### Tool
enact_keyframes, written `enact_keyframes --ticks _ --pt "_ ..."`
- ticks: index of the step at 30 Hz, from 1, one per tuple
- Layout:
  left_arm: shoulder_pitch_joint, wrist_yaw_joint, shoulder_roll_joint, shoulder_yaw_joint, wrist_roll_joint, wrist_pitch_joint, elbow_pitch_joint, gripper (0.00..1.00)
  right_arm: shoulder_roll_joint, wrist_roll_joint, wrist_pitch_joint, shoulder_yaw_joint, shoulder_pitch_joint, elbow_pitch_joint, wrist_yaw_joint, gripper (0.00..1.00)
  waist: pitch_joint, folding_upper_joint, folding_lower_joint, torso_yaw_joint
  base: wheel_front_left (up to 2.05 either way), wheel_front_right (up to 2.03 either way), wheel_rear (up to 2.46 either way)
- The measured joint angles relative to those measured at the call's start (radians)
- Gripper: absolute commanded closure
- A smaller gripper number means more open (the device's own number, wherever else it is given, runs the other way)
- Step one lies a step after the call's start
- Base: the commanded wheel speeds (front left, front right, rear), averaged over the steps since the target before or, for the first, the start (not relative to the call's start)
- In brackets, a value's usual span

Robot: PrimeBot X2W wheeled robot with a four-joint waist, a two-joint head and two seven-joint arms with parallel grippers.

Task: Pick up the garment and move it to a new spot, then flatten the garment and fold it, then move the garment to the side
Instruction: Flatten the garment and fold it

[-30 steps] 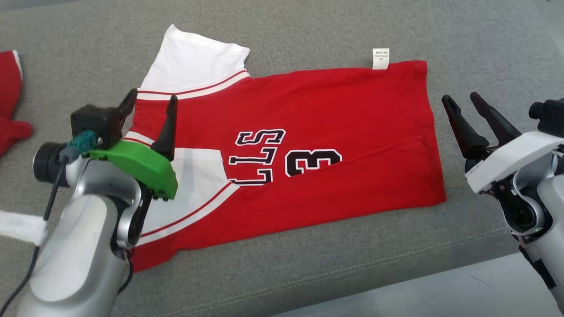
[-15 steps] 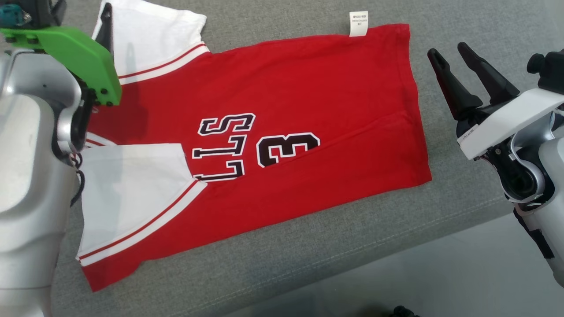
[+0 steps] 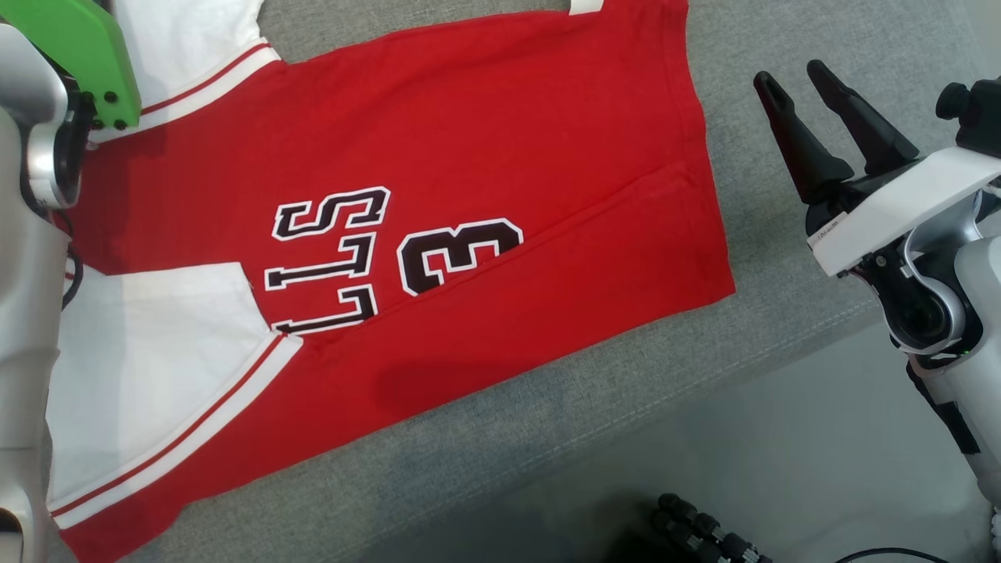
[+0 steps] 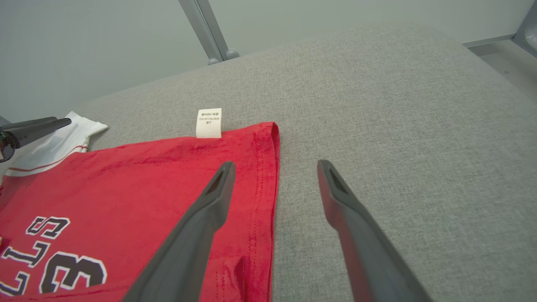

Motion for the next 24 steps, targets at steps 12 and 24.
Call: enact_keyframes --ticks 12,24 --pt "-0.080 0.000 0.015 -0.003 0.019 -0.006 0.094 0.00 0.003 0.002 -0.001 -0.002 0.000 0.000 0.000 0.00 0.024 0.0000 0.0000 -0.013 0.00 0.00 0.00" --pt "-0.113 -0.024 -0.008 -0.031 0.027 -0.049 0.165 1.00 0.008 0.002 -0.005 -0.006 0.000 0.003 0.000 0.00 0.030 0.0000 0.0000 -0.007 0.00 0.00 0.00"
